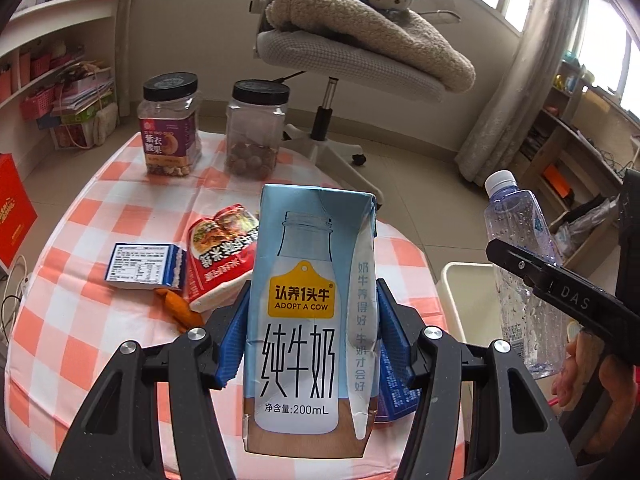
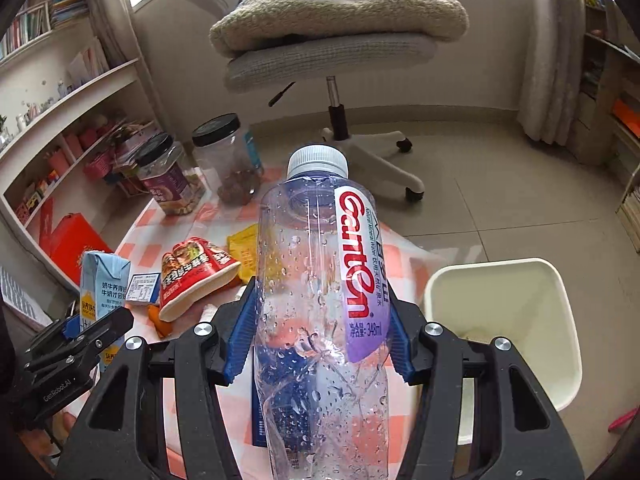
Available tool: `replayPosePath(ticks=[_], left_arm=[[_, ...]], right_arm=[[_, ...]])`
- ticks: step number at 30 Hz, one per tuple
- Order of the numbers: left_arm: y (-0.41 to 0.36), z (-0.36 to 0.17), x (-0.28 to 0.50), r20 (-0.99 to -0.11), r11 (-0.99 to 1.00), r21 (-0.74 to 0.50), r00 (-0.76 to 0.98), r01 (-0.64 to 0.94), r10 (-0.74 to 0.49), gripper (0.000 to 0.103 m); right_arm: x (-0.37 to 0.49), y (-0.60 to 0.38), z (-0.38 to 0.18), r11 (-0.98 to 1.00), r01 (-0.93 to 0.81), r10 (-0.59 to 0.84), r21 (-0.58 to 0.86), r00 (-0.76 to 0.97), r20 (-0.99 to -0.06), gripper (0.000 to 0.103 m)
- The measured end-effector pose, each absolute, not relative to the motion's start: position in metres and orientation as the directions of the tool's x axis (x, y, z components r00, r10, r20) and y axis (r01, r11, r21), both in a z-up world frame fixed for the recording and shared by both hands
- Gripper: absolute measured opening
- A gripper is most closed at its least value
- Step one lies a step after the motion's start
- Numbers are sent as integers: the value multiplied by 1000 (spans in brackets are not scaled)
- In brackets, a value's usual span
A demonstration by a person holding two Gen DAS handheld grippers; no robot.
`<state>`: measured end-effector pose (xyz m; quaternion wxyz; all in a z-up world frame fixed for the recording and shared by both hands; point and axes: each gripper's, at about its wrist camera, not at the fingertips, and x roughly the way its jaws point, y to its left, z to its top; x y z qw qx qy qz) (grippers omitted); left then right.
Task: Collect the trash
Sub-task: 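Carry the bottle to the white bin and release it while the left holds the carton, then carry the milk carton over the white bin and open the left gripper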
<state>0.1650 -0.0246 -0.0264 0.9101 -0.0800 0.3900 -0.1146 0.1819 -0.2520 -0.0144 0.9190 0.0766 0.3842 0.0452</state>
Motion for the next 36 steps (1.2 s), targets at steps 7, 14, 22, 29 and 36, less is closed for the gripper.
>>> replayPosePath(ticks=[7,14,22,29,36], left_arm=[[-71,-22,167,-694,941,-254,636,224,-339,57],[-128,-20,170,-695,915,-268,597,301,-400,57],[-193,-21,174,-704,886,-259,553,385,-446,57],[-236,-31,176,-725,871,-249,515,424,-458,57],[-280,-40,188,-749,841,-287,440,459,-495,58]], right_arm=[[170,-315,-10,975,122,41,187,725,-688,53],[158,-377,-10,932,291,-66,216,721,-689,66],[134,-428,-2,856,449,-191,256,736,-649,96],[122,-459,-2,802,501,-195,327,736,-649,96],[108,-476,6,764,537,-241,357,751,-615,96]])
